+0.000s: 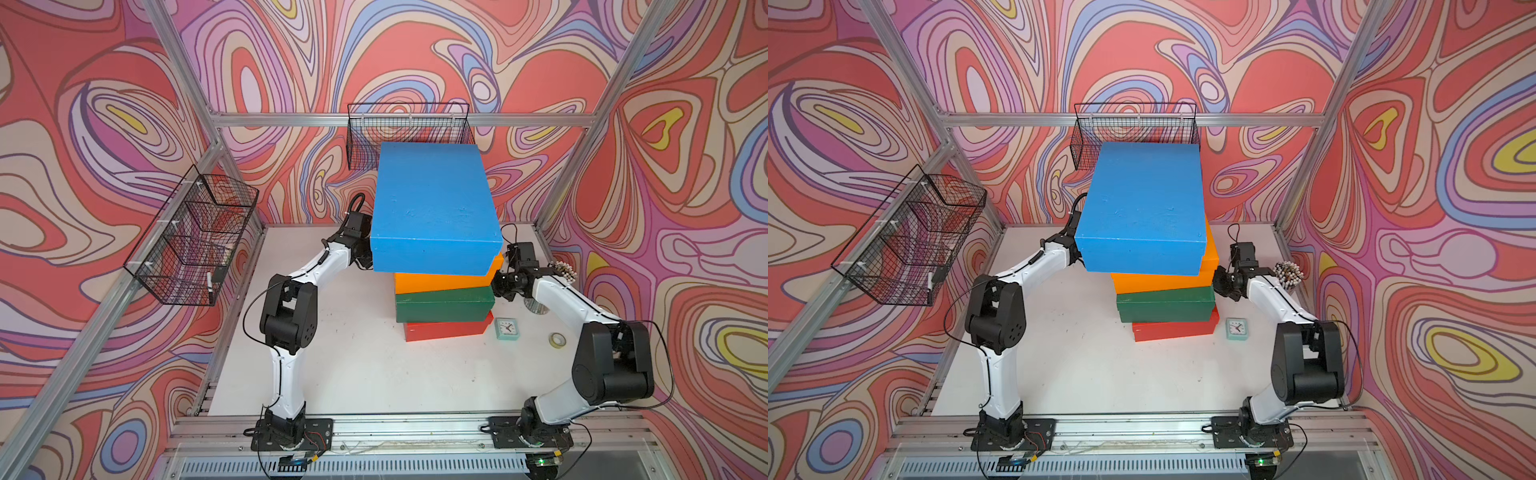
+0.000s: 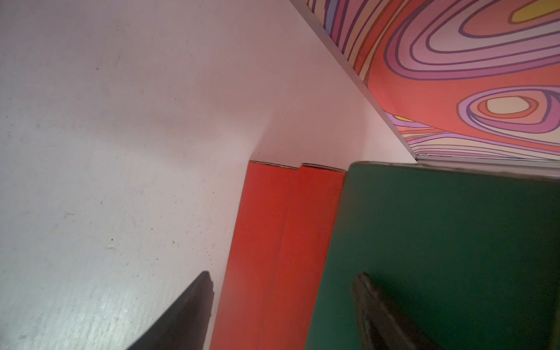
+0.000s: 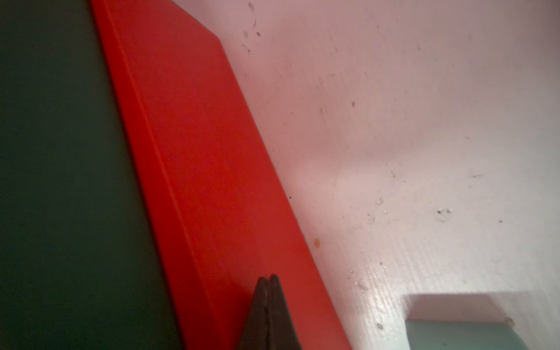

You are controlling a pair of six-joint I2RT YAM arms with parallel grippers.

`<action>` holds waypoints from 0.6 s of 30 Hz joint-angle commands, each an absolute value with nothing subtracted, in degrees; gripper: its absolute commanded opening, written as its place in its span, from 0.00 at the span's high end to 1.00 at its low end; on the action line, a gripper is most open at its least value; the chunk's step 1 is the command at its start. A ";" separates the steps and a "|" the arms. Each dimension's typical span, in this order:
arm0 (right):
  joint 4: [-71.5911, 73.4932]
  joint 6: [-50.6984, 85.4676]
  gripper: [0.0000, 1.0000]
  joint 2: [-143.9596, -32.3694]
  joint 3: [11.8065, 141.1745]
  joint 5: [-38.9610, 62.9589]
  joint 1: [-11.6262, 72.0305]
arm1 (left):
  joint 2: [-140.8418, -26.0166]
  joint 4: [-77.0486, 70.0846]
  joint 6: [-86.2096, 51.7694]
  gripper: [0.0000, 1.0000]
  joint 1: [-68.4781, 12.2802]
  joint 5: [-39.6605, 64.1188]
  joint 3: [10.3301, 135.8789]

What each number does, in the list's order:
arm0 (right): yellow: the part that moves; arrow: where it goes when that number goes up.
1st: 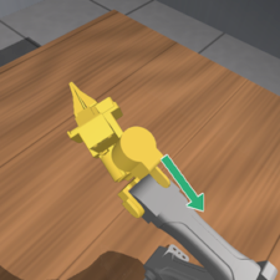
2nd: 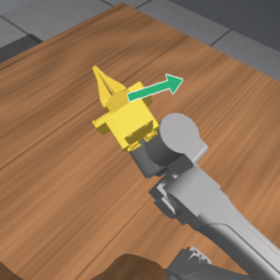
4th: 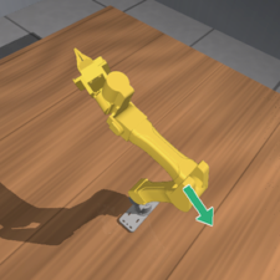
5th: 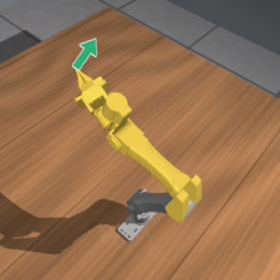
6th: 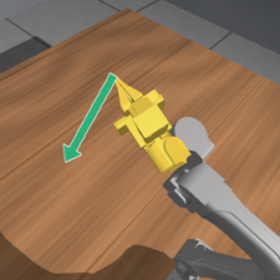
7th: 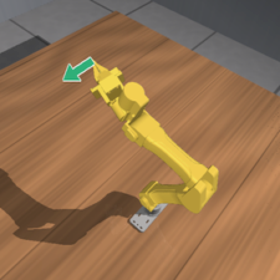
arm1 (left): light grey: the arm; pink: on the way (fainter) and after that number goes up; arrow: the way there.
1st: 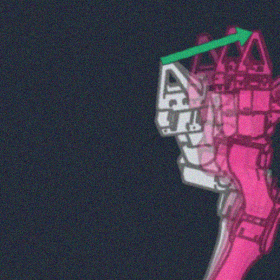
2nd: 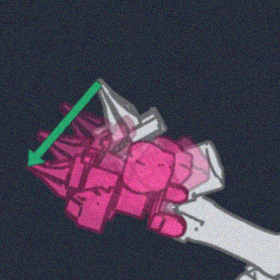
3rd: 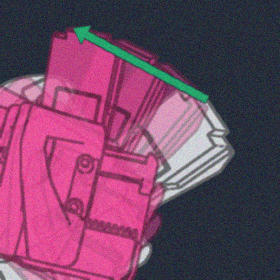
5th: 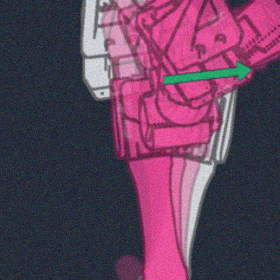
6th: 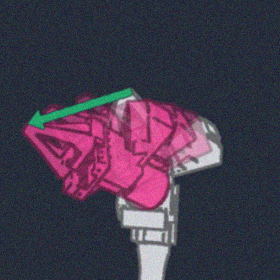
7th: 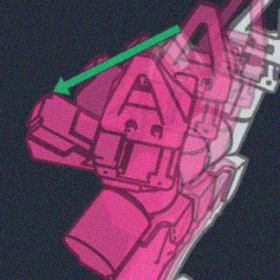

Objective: Stack the shoeboxes
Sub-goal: Adjust the shoeboxes in the shoebox.

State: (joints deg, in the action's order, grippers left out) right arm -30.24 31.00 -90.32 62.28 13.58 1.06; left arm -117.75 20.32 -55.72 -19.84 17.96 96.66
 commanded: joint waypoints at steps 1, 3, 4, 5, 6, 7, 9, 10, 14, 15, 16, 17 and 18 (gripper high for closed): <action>-30.58 30.10 1.00 -92.43 64.70 11.85 -0.61 | -116.62 22.05 -55.14 0.25 -20.19 17.41 97.30; -29.90 30.04 1.00 -93.38 65.74 12.21 -2.86 | -115.75 21.76 -55.09 0.25 -20.21 17.40 96.30; -29.80 29.77 1.00 -93.89 66.31 12.33 -3.66 | -115.39 21.62 -55.19 0.25 -20.16 17.36 95.72; -29.66 29.45 1.00 -94.35 66.90 11.97 -4.39 | -114.94 21.34 -55.28 0.25 -20.18 17.27 95.21; -29.86 29.13 1.00 -95.01 67.71 11.72 -5.01 | -114.53 21.18 -55.24 0.25 -20.19 17.07 94.62; -29.99 28.82 1.00 -95.54 68.29 11.76 -5.33 | -114.16 21.18 -55.19 0.25 -20.17 16.84 94.12; -29.51 28.56 1.00 -96.70 69.20 11.55 -5.45 | -113.44 21.18 -55.01 0.25 -20.21 16.29 93.11; -29.01 28.53 1.00 -97.45 69.39 12.18 -5.38 | -113.25 21.25 -55.00 0.25 -20.20 16.14 92.72; -25.20 30.16 1.00 -99.80 67.98 16.01 -4.38 | -112.92 19.89 -56.29 0.25 -20.38 16.24 89.61; -24.52 30.32 1.00 -100.28 67.54 15.96 -3.37 | -112.86 19.53 -56.42 0.25 -20.57 16.17 89.16; -24.08 30.32 1.00 -100.67 67.27 16.01 -2.29 | -113.03 19.44 -56.41 0.25 -20.75 16.09 89.04; -23.55 30.32 1.00 -101.06 66.99 16.06 -0.96 | -113.18 19.55 -56.43 0.25 -20.81 16.01 89.03; -23.03 30.49 1.00 -101.16 66.60 16.29 -0.12 | -113.28 19.61 -56.43 0.25 -20.97 15.95 89.10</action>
